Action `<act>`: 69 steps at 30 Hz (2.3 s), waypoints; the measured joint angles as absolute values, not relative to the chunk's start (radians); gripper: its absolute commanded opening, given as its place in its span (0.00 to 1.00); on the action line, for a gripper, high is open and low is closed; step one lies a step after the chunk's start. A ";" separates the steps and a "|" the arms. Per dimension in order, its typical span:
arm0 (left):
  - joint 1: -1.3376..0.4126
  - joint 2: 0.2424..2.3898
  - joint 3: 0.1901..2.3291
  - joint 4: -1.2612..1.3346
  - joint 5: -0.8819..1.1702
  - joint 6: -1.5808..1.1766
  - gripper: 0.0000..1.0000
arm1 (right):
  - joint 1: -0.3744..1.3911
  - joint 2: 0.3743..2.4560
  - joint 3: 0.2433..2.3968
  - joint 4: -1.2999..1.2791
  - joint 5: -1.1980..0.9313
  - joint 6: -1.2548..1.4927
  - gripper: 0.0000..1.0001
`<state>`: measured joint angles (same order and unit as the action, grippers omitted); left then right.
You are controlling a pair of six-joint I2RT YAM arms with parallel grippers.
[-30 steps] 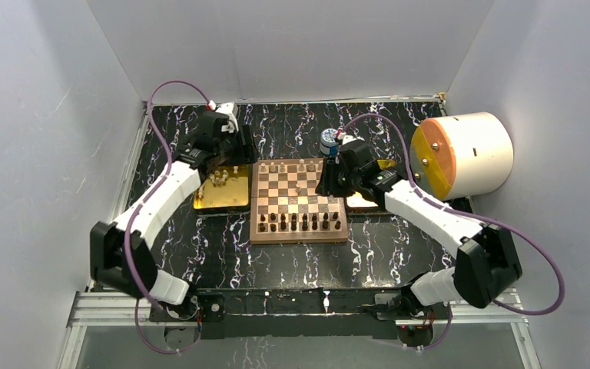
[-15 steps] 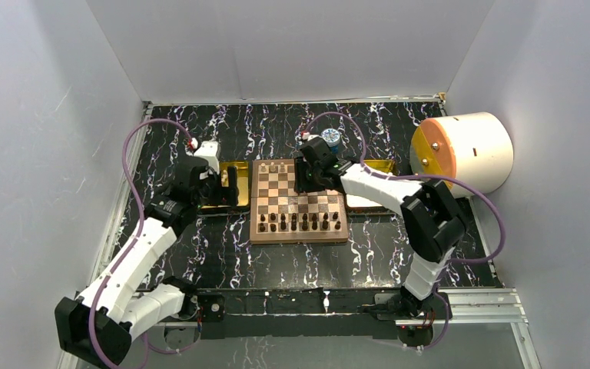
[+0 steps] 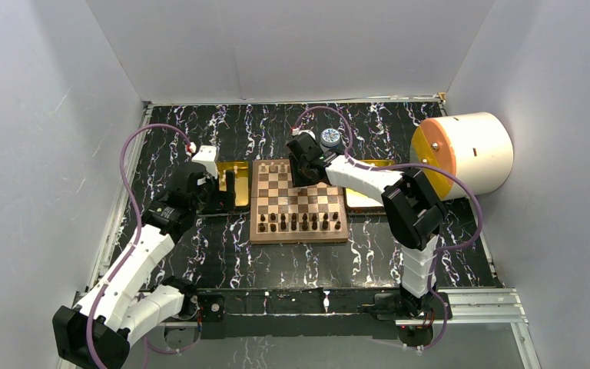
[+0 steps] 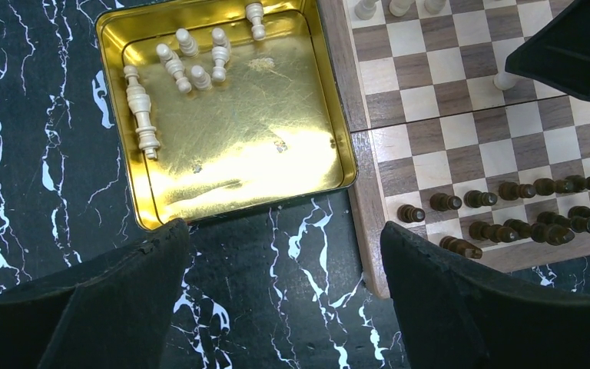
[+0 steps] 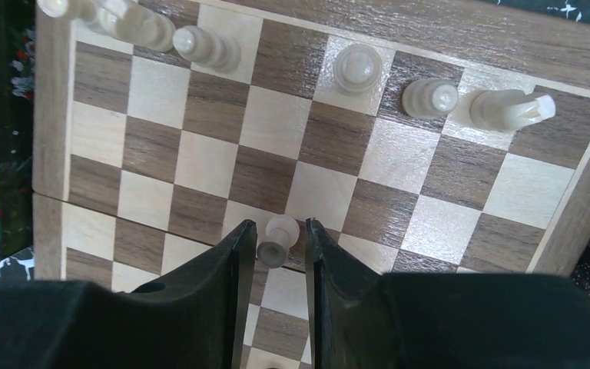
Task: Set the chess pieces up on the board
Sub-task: Pick up the chess piece from the chessboard, then place the chess piece on the chessboard.
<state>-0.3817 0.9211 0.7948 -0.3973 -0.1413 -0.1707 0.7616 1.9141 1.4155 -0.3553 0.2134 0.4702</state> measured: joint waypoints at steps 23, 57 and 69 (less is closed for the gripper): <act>-0.382 0.926 0.793 -0.396 -0.120 -0.166 0.92 | 0.794 1.940 1.478 -0.470 0.241 0.449 0.33; -0.382 0.945 0.793 -0.389 -0.093 -0.167 0.93 | 0.536 1.935 1.603 -0.632 0.327 0.350 0.19; -0.382 0.945 0.793 -0.389 -0.093 -0.166 0.93 | 0.520 1.935 1.603 -0.624 0.286 0.349 0.20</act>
